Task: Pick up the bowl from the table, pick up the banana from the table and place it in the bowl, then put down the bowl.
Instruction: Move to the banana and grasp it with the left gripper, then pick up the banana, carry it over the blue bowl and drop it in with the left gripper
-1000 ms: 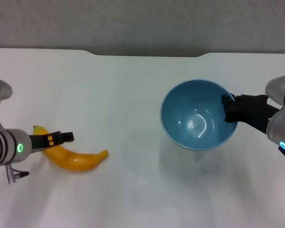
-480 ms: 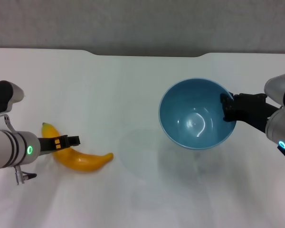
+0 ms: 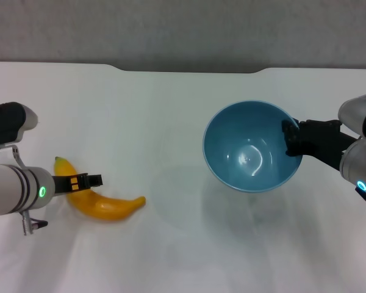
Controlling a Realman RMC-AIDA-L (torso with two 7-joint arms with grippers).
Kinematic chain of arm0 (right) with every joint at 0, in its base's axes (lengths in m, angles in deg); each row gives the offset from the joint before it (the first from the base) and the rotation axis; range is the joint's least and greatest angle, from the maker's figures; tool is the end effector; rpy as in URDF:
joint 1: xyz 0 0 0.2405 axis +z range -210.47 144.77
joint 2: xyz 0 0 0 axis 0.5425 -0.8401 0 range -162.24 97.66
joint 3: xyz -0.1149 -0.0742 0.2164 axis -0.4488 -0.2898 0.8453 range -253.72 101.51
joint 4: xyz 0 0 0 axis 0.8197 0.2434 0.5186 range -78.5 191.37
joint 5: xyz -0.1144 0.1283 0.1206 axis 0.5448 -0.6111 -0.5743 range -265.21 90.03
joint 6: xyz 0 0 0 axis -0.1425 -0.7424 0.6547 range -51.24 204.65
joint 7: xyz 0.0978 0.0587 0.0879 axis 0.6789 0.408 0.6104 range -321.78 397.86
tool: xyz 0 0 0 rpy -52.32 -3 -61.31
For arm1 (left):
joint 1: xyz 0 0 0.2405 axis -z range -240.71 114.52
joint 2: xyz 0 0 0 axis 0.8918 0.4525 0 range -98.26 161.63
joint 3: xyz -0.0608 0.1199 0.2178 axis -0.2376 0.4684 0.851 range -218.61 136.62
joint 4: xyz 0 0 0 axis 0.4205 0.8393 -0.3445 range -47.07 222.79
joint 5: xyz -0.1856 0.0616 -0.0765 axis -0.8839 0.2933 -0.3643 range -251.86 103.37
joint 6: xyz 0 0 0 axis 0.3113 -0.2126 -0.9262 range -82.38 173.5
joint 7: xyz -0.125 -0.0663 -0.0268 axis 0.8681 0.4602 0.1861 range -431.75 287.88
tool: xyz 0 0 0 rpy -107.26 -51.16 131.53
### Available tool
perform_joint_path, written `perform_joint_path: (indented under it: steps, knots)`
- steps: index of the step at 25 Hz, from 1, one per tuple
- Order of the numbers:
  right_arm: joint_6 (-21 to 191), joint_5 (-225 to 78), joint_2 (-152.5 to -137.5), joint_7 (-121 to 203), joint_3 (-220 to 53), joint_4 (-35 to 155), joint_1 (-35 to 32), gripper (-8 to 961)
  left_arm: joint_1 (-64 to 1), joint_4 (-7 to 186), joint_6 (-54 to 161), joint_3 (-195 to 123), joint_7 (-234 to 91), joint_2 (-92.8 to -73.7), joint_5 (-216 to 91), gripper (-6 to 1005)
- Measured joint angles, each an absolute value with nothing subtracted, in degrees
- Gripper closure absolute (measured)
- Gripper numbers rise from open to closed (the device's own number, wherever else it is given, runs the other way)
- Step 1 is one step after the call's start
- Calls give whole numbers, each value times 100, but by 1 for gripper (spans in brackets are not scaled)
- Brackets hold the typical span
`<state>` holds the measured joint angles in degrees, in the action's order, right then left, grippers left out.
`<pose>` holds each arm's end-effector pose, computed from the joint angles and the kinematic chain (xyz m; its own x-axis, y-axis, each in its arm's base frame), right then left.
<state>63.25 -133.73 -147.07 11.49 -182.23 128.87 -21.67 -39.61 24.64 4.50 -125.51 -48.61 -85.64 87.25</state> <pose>0.2355 0.3596 -0.0238 0.7649 -0.4064 -0.4997 -0.6395 -0.3862 -0.6648 -0.2727 0.3802 -0.0269 0.2779 0.7854 0.5531 0.8327 0.0902 -0.5463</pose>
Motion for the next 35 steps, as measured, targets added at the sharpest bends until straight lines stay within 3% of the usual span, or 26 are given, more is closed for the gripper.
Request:
perform_joint_path:
  steps: [17,22,30,35]
  knots:
    - [6326,-13373,-14707,1150,-18235,12885,-2151,909,-3795,2714,473,-12501,-4817,-8565,8730,161]
    - [6325,-13373,-14708,1150,-18235,12885,-2161,909,-3816,2682,488,-12501,-4815,-8561,8730,366]
    - [6326,-13373,-14710,1159,-18235,12884,-2163,909,-3900,2538,483,-12501,-4813,-8557,8843,472]
    - [6326,-13373,-14716,1164,-18235,12886,-2170,909,-3922,2455,440,-12497,-4775,-8564,8937,474]
